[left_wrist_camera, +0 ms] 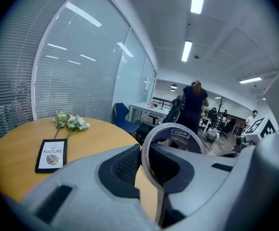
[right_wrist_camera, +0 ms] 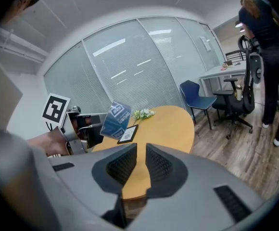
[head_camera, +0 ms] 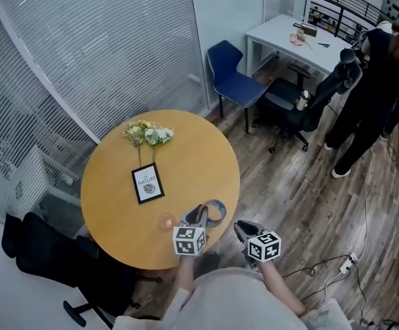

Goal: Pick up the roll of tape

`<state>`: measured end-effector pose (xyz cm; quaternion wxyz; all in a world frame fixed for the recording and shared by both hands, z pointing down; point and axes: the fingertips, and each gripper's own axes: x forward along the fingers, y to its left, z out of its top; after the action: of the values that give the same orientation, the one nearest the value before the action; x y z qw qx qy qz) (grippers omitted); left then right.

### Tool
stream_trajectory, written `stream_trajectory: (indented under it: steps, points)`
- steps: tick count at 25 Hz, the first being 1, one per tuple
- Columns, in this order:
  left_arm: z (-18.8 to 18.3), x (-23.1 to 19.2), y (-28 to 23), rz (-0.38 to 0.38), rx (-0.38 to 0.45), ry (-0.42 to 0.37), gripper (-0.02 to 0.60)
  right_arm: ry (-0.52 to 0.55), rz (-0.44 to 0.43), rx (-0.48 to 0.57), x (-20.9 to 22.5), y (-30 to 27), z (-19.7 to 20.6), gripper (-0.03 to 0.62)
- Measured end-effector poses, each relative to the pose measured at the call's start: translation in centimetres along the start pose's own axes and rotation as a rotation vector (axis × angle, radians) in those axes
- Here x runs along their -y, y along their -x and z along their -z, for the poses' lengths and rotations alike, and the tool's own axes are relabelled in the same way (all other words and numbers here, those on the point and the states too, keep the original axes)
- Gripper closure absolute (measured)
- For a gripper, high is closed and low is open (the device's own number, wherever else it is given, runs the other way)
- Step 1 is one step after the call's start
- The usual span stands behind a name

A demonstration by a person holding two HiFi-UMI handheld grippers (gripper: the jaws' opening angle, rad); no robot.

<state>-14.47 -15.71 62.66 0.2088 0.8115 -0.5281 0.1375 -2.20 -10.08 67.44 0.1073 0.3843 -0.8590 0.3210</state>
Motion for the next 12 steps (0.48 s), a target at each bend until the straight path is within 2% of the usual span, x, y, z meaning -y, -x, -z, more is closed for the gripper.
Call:
stream_trajectory:
  steps: [12]
  points:
    - [0.02, 0.19, 0.67, -0.005, 0.017, -0.024, 0.523, -0.008, 0.006, 0.01, 0.06, 0.56, 0.24, 0.597]
